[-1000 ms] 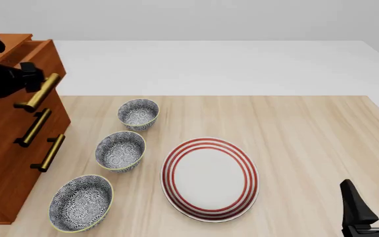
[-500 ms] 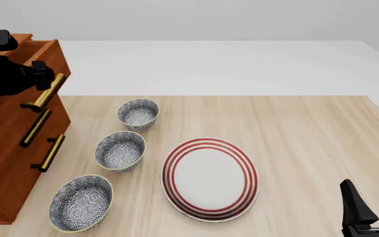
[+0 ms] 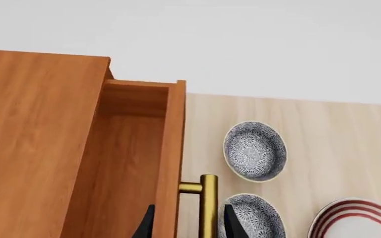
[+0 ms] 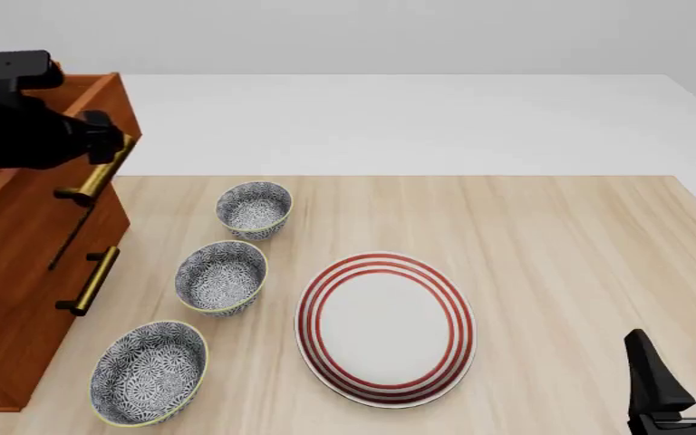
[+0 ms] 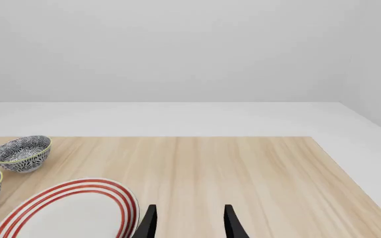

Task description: Open the top drawer of the cabinet.

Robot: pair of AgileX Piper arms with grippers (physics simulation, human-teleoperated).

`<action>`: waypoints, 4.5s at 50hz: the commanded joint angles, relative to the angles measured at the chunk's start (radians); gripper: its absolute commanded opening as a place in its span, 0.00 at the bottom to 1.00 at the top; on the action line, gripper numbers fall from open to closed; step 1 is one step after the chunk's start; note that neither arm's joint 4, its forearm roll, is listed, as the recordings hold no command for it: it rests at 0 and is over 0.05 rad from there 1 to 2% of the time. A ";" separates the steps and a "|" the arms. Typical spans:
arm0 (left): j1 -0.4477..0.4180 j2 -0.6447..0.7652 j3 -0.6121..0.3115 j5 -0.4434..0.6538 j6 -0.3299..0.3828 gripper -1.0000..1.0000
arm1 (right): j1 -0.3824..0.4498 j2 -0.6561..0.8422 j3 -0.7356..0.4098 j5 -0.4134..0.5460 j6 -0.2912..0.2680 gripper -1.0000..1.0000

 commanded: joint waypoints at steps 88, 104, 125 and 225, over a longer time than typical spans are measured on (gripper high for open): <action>-0.316 0.062 0.063 -0.002 -0.111 1.00 | 0.000 0.000 0.000 0.000 0.000 1.00; -0.324 0.099 0.031 0.027 -0.154 1.00 | 0.000 0.000 0.000 0.000 0.000 1.00; -0.326 0.182 -0.018 0.074 -0.159 1.00 | 0.000 0.000 0.000 0.000 0.000 1.00; -0.340 0.106 -0.488 0.364 -0.049 1.00 | 0.000 0.000 0.000 0.000 0.000 1.00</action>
